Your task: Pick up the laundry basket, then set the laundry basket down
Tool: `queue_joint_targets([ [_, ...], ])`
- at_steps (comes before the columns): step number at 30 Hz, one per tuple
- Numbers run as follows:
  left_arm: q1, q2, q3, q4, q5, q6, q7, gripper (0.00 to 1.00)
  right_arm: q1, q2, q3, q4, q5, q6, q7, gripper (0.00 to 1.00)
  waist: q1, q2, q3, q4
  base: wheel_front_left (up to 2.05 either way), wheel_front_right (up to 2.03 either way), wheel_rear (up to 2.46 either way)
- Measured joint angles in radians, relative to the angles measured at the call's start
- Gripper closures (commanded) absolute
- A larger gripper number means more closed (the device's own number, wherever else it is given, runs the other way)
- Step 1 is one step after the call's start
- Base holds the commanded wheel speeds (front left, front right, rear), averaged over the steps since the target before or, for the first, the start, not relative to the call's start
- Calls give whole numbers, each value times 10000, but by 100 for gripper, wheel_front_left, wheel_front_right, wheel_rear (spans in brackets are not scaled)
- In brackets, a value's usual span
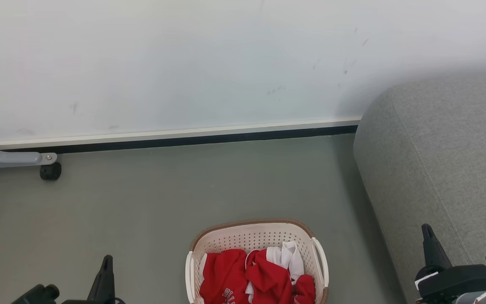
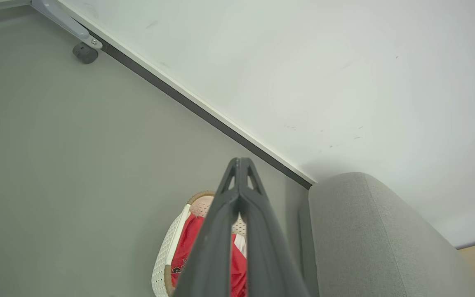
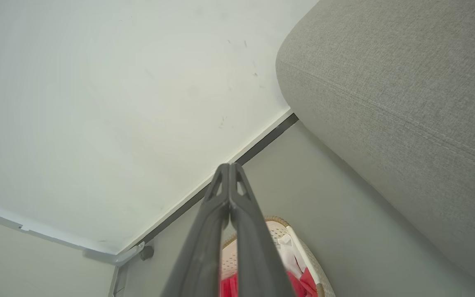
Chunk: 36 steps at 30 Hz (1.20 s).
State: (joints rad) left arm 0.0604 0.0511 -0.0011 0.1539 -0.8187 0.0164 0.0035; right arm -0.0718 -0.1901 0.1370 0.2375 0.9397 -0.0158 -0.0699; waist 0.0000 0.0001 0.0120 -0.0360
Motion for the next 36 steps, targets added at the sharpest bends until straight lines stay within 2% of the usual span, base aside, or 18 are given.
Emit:
queue_joint_targets([
  [36,-909,-54,623,955,-5218,-886,742,100,-76,986,-1841,414,4477,915,1243,100,0,-1,-70,246,0,0,0],
])
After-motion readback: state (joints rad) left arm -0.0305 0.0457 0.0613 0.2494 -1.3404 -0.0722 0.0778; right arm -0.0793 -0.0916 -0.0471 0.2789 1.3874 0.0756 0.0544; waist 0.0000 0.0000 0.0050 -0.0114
